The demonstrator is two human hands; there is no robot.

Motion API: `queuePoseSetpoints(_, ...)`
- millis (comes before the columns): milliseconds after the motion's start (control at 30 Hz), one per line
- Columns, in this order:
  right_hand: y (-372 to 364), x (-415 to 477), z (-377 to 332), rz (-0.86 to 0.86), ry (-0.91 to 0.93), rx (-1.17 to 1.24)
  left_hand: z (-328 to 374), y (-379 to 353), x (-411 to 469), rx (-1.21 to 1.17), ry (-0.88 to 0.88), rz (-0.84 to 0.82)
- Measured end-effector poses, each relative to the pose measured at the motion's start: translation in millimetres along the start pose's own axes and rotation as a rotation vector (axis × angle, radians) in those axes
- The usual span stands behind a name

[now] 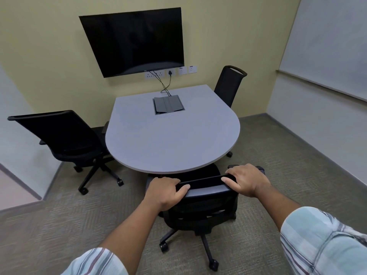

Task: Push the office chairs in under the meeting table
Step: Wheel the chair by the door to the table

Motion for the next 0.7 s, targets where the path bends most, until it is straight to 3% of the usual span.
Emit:
queuePoseSetpoints(400, 2, -12, 16, 0.052, 0.051, -0.019, 24, -3, -10, 0.023, 0.082, -0.007)
queuePoseSetpoints(700, 8, -31, 10, 0.064, -0.037, -0.022, 30, -3, -17, 0.015, 0.101, -0.015)
Point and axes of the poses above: each hand's wrist, its own x-axis towards the middle knuckle, its own y-axis out of the back of the hand, z = x × y, the point moved 7 cm from there along x, towards the middle knuckle, and after that the axes turned 5 degrees about y, right-handed, at the moved point
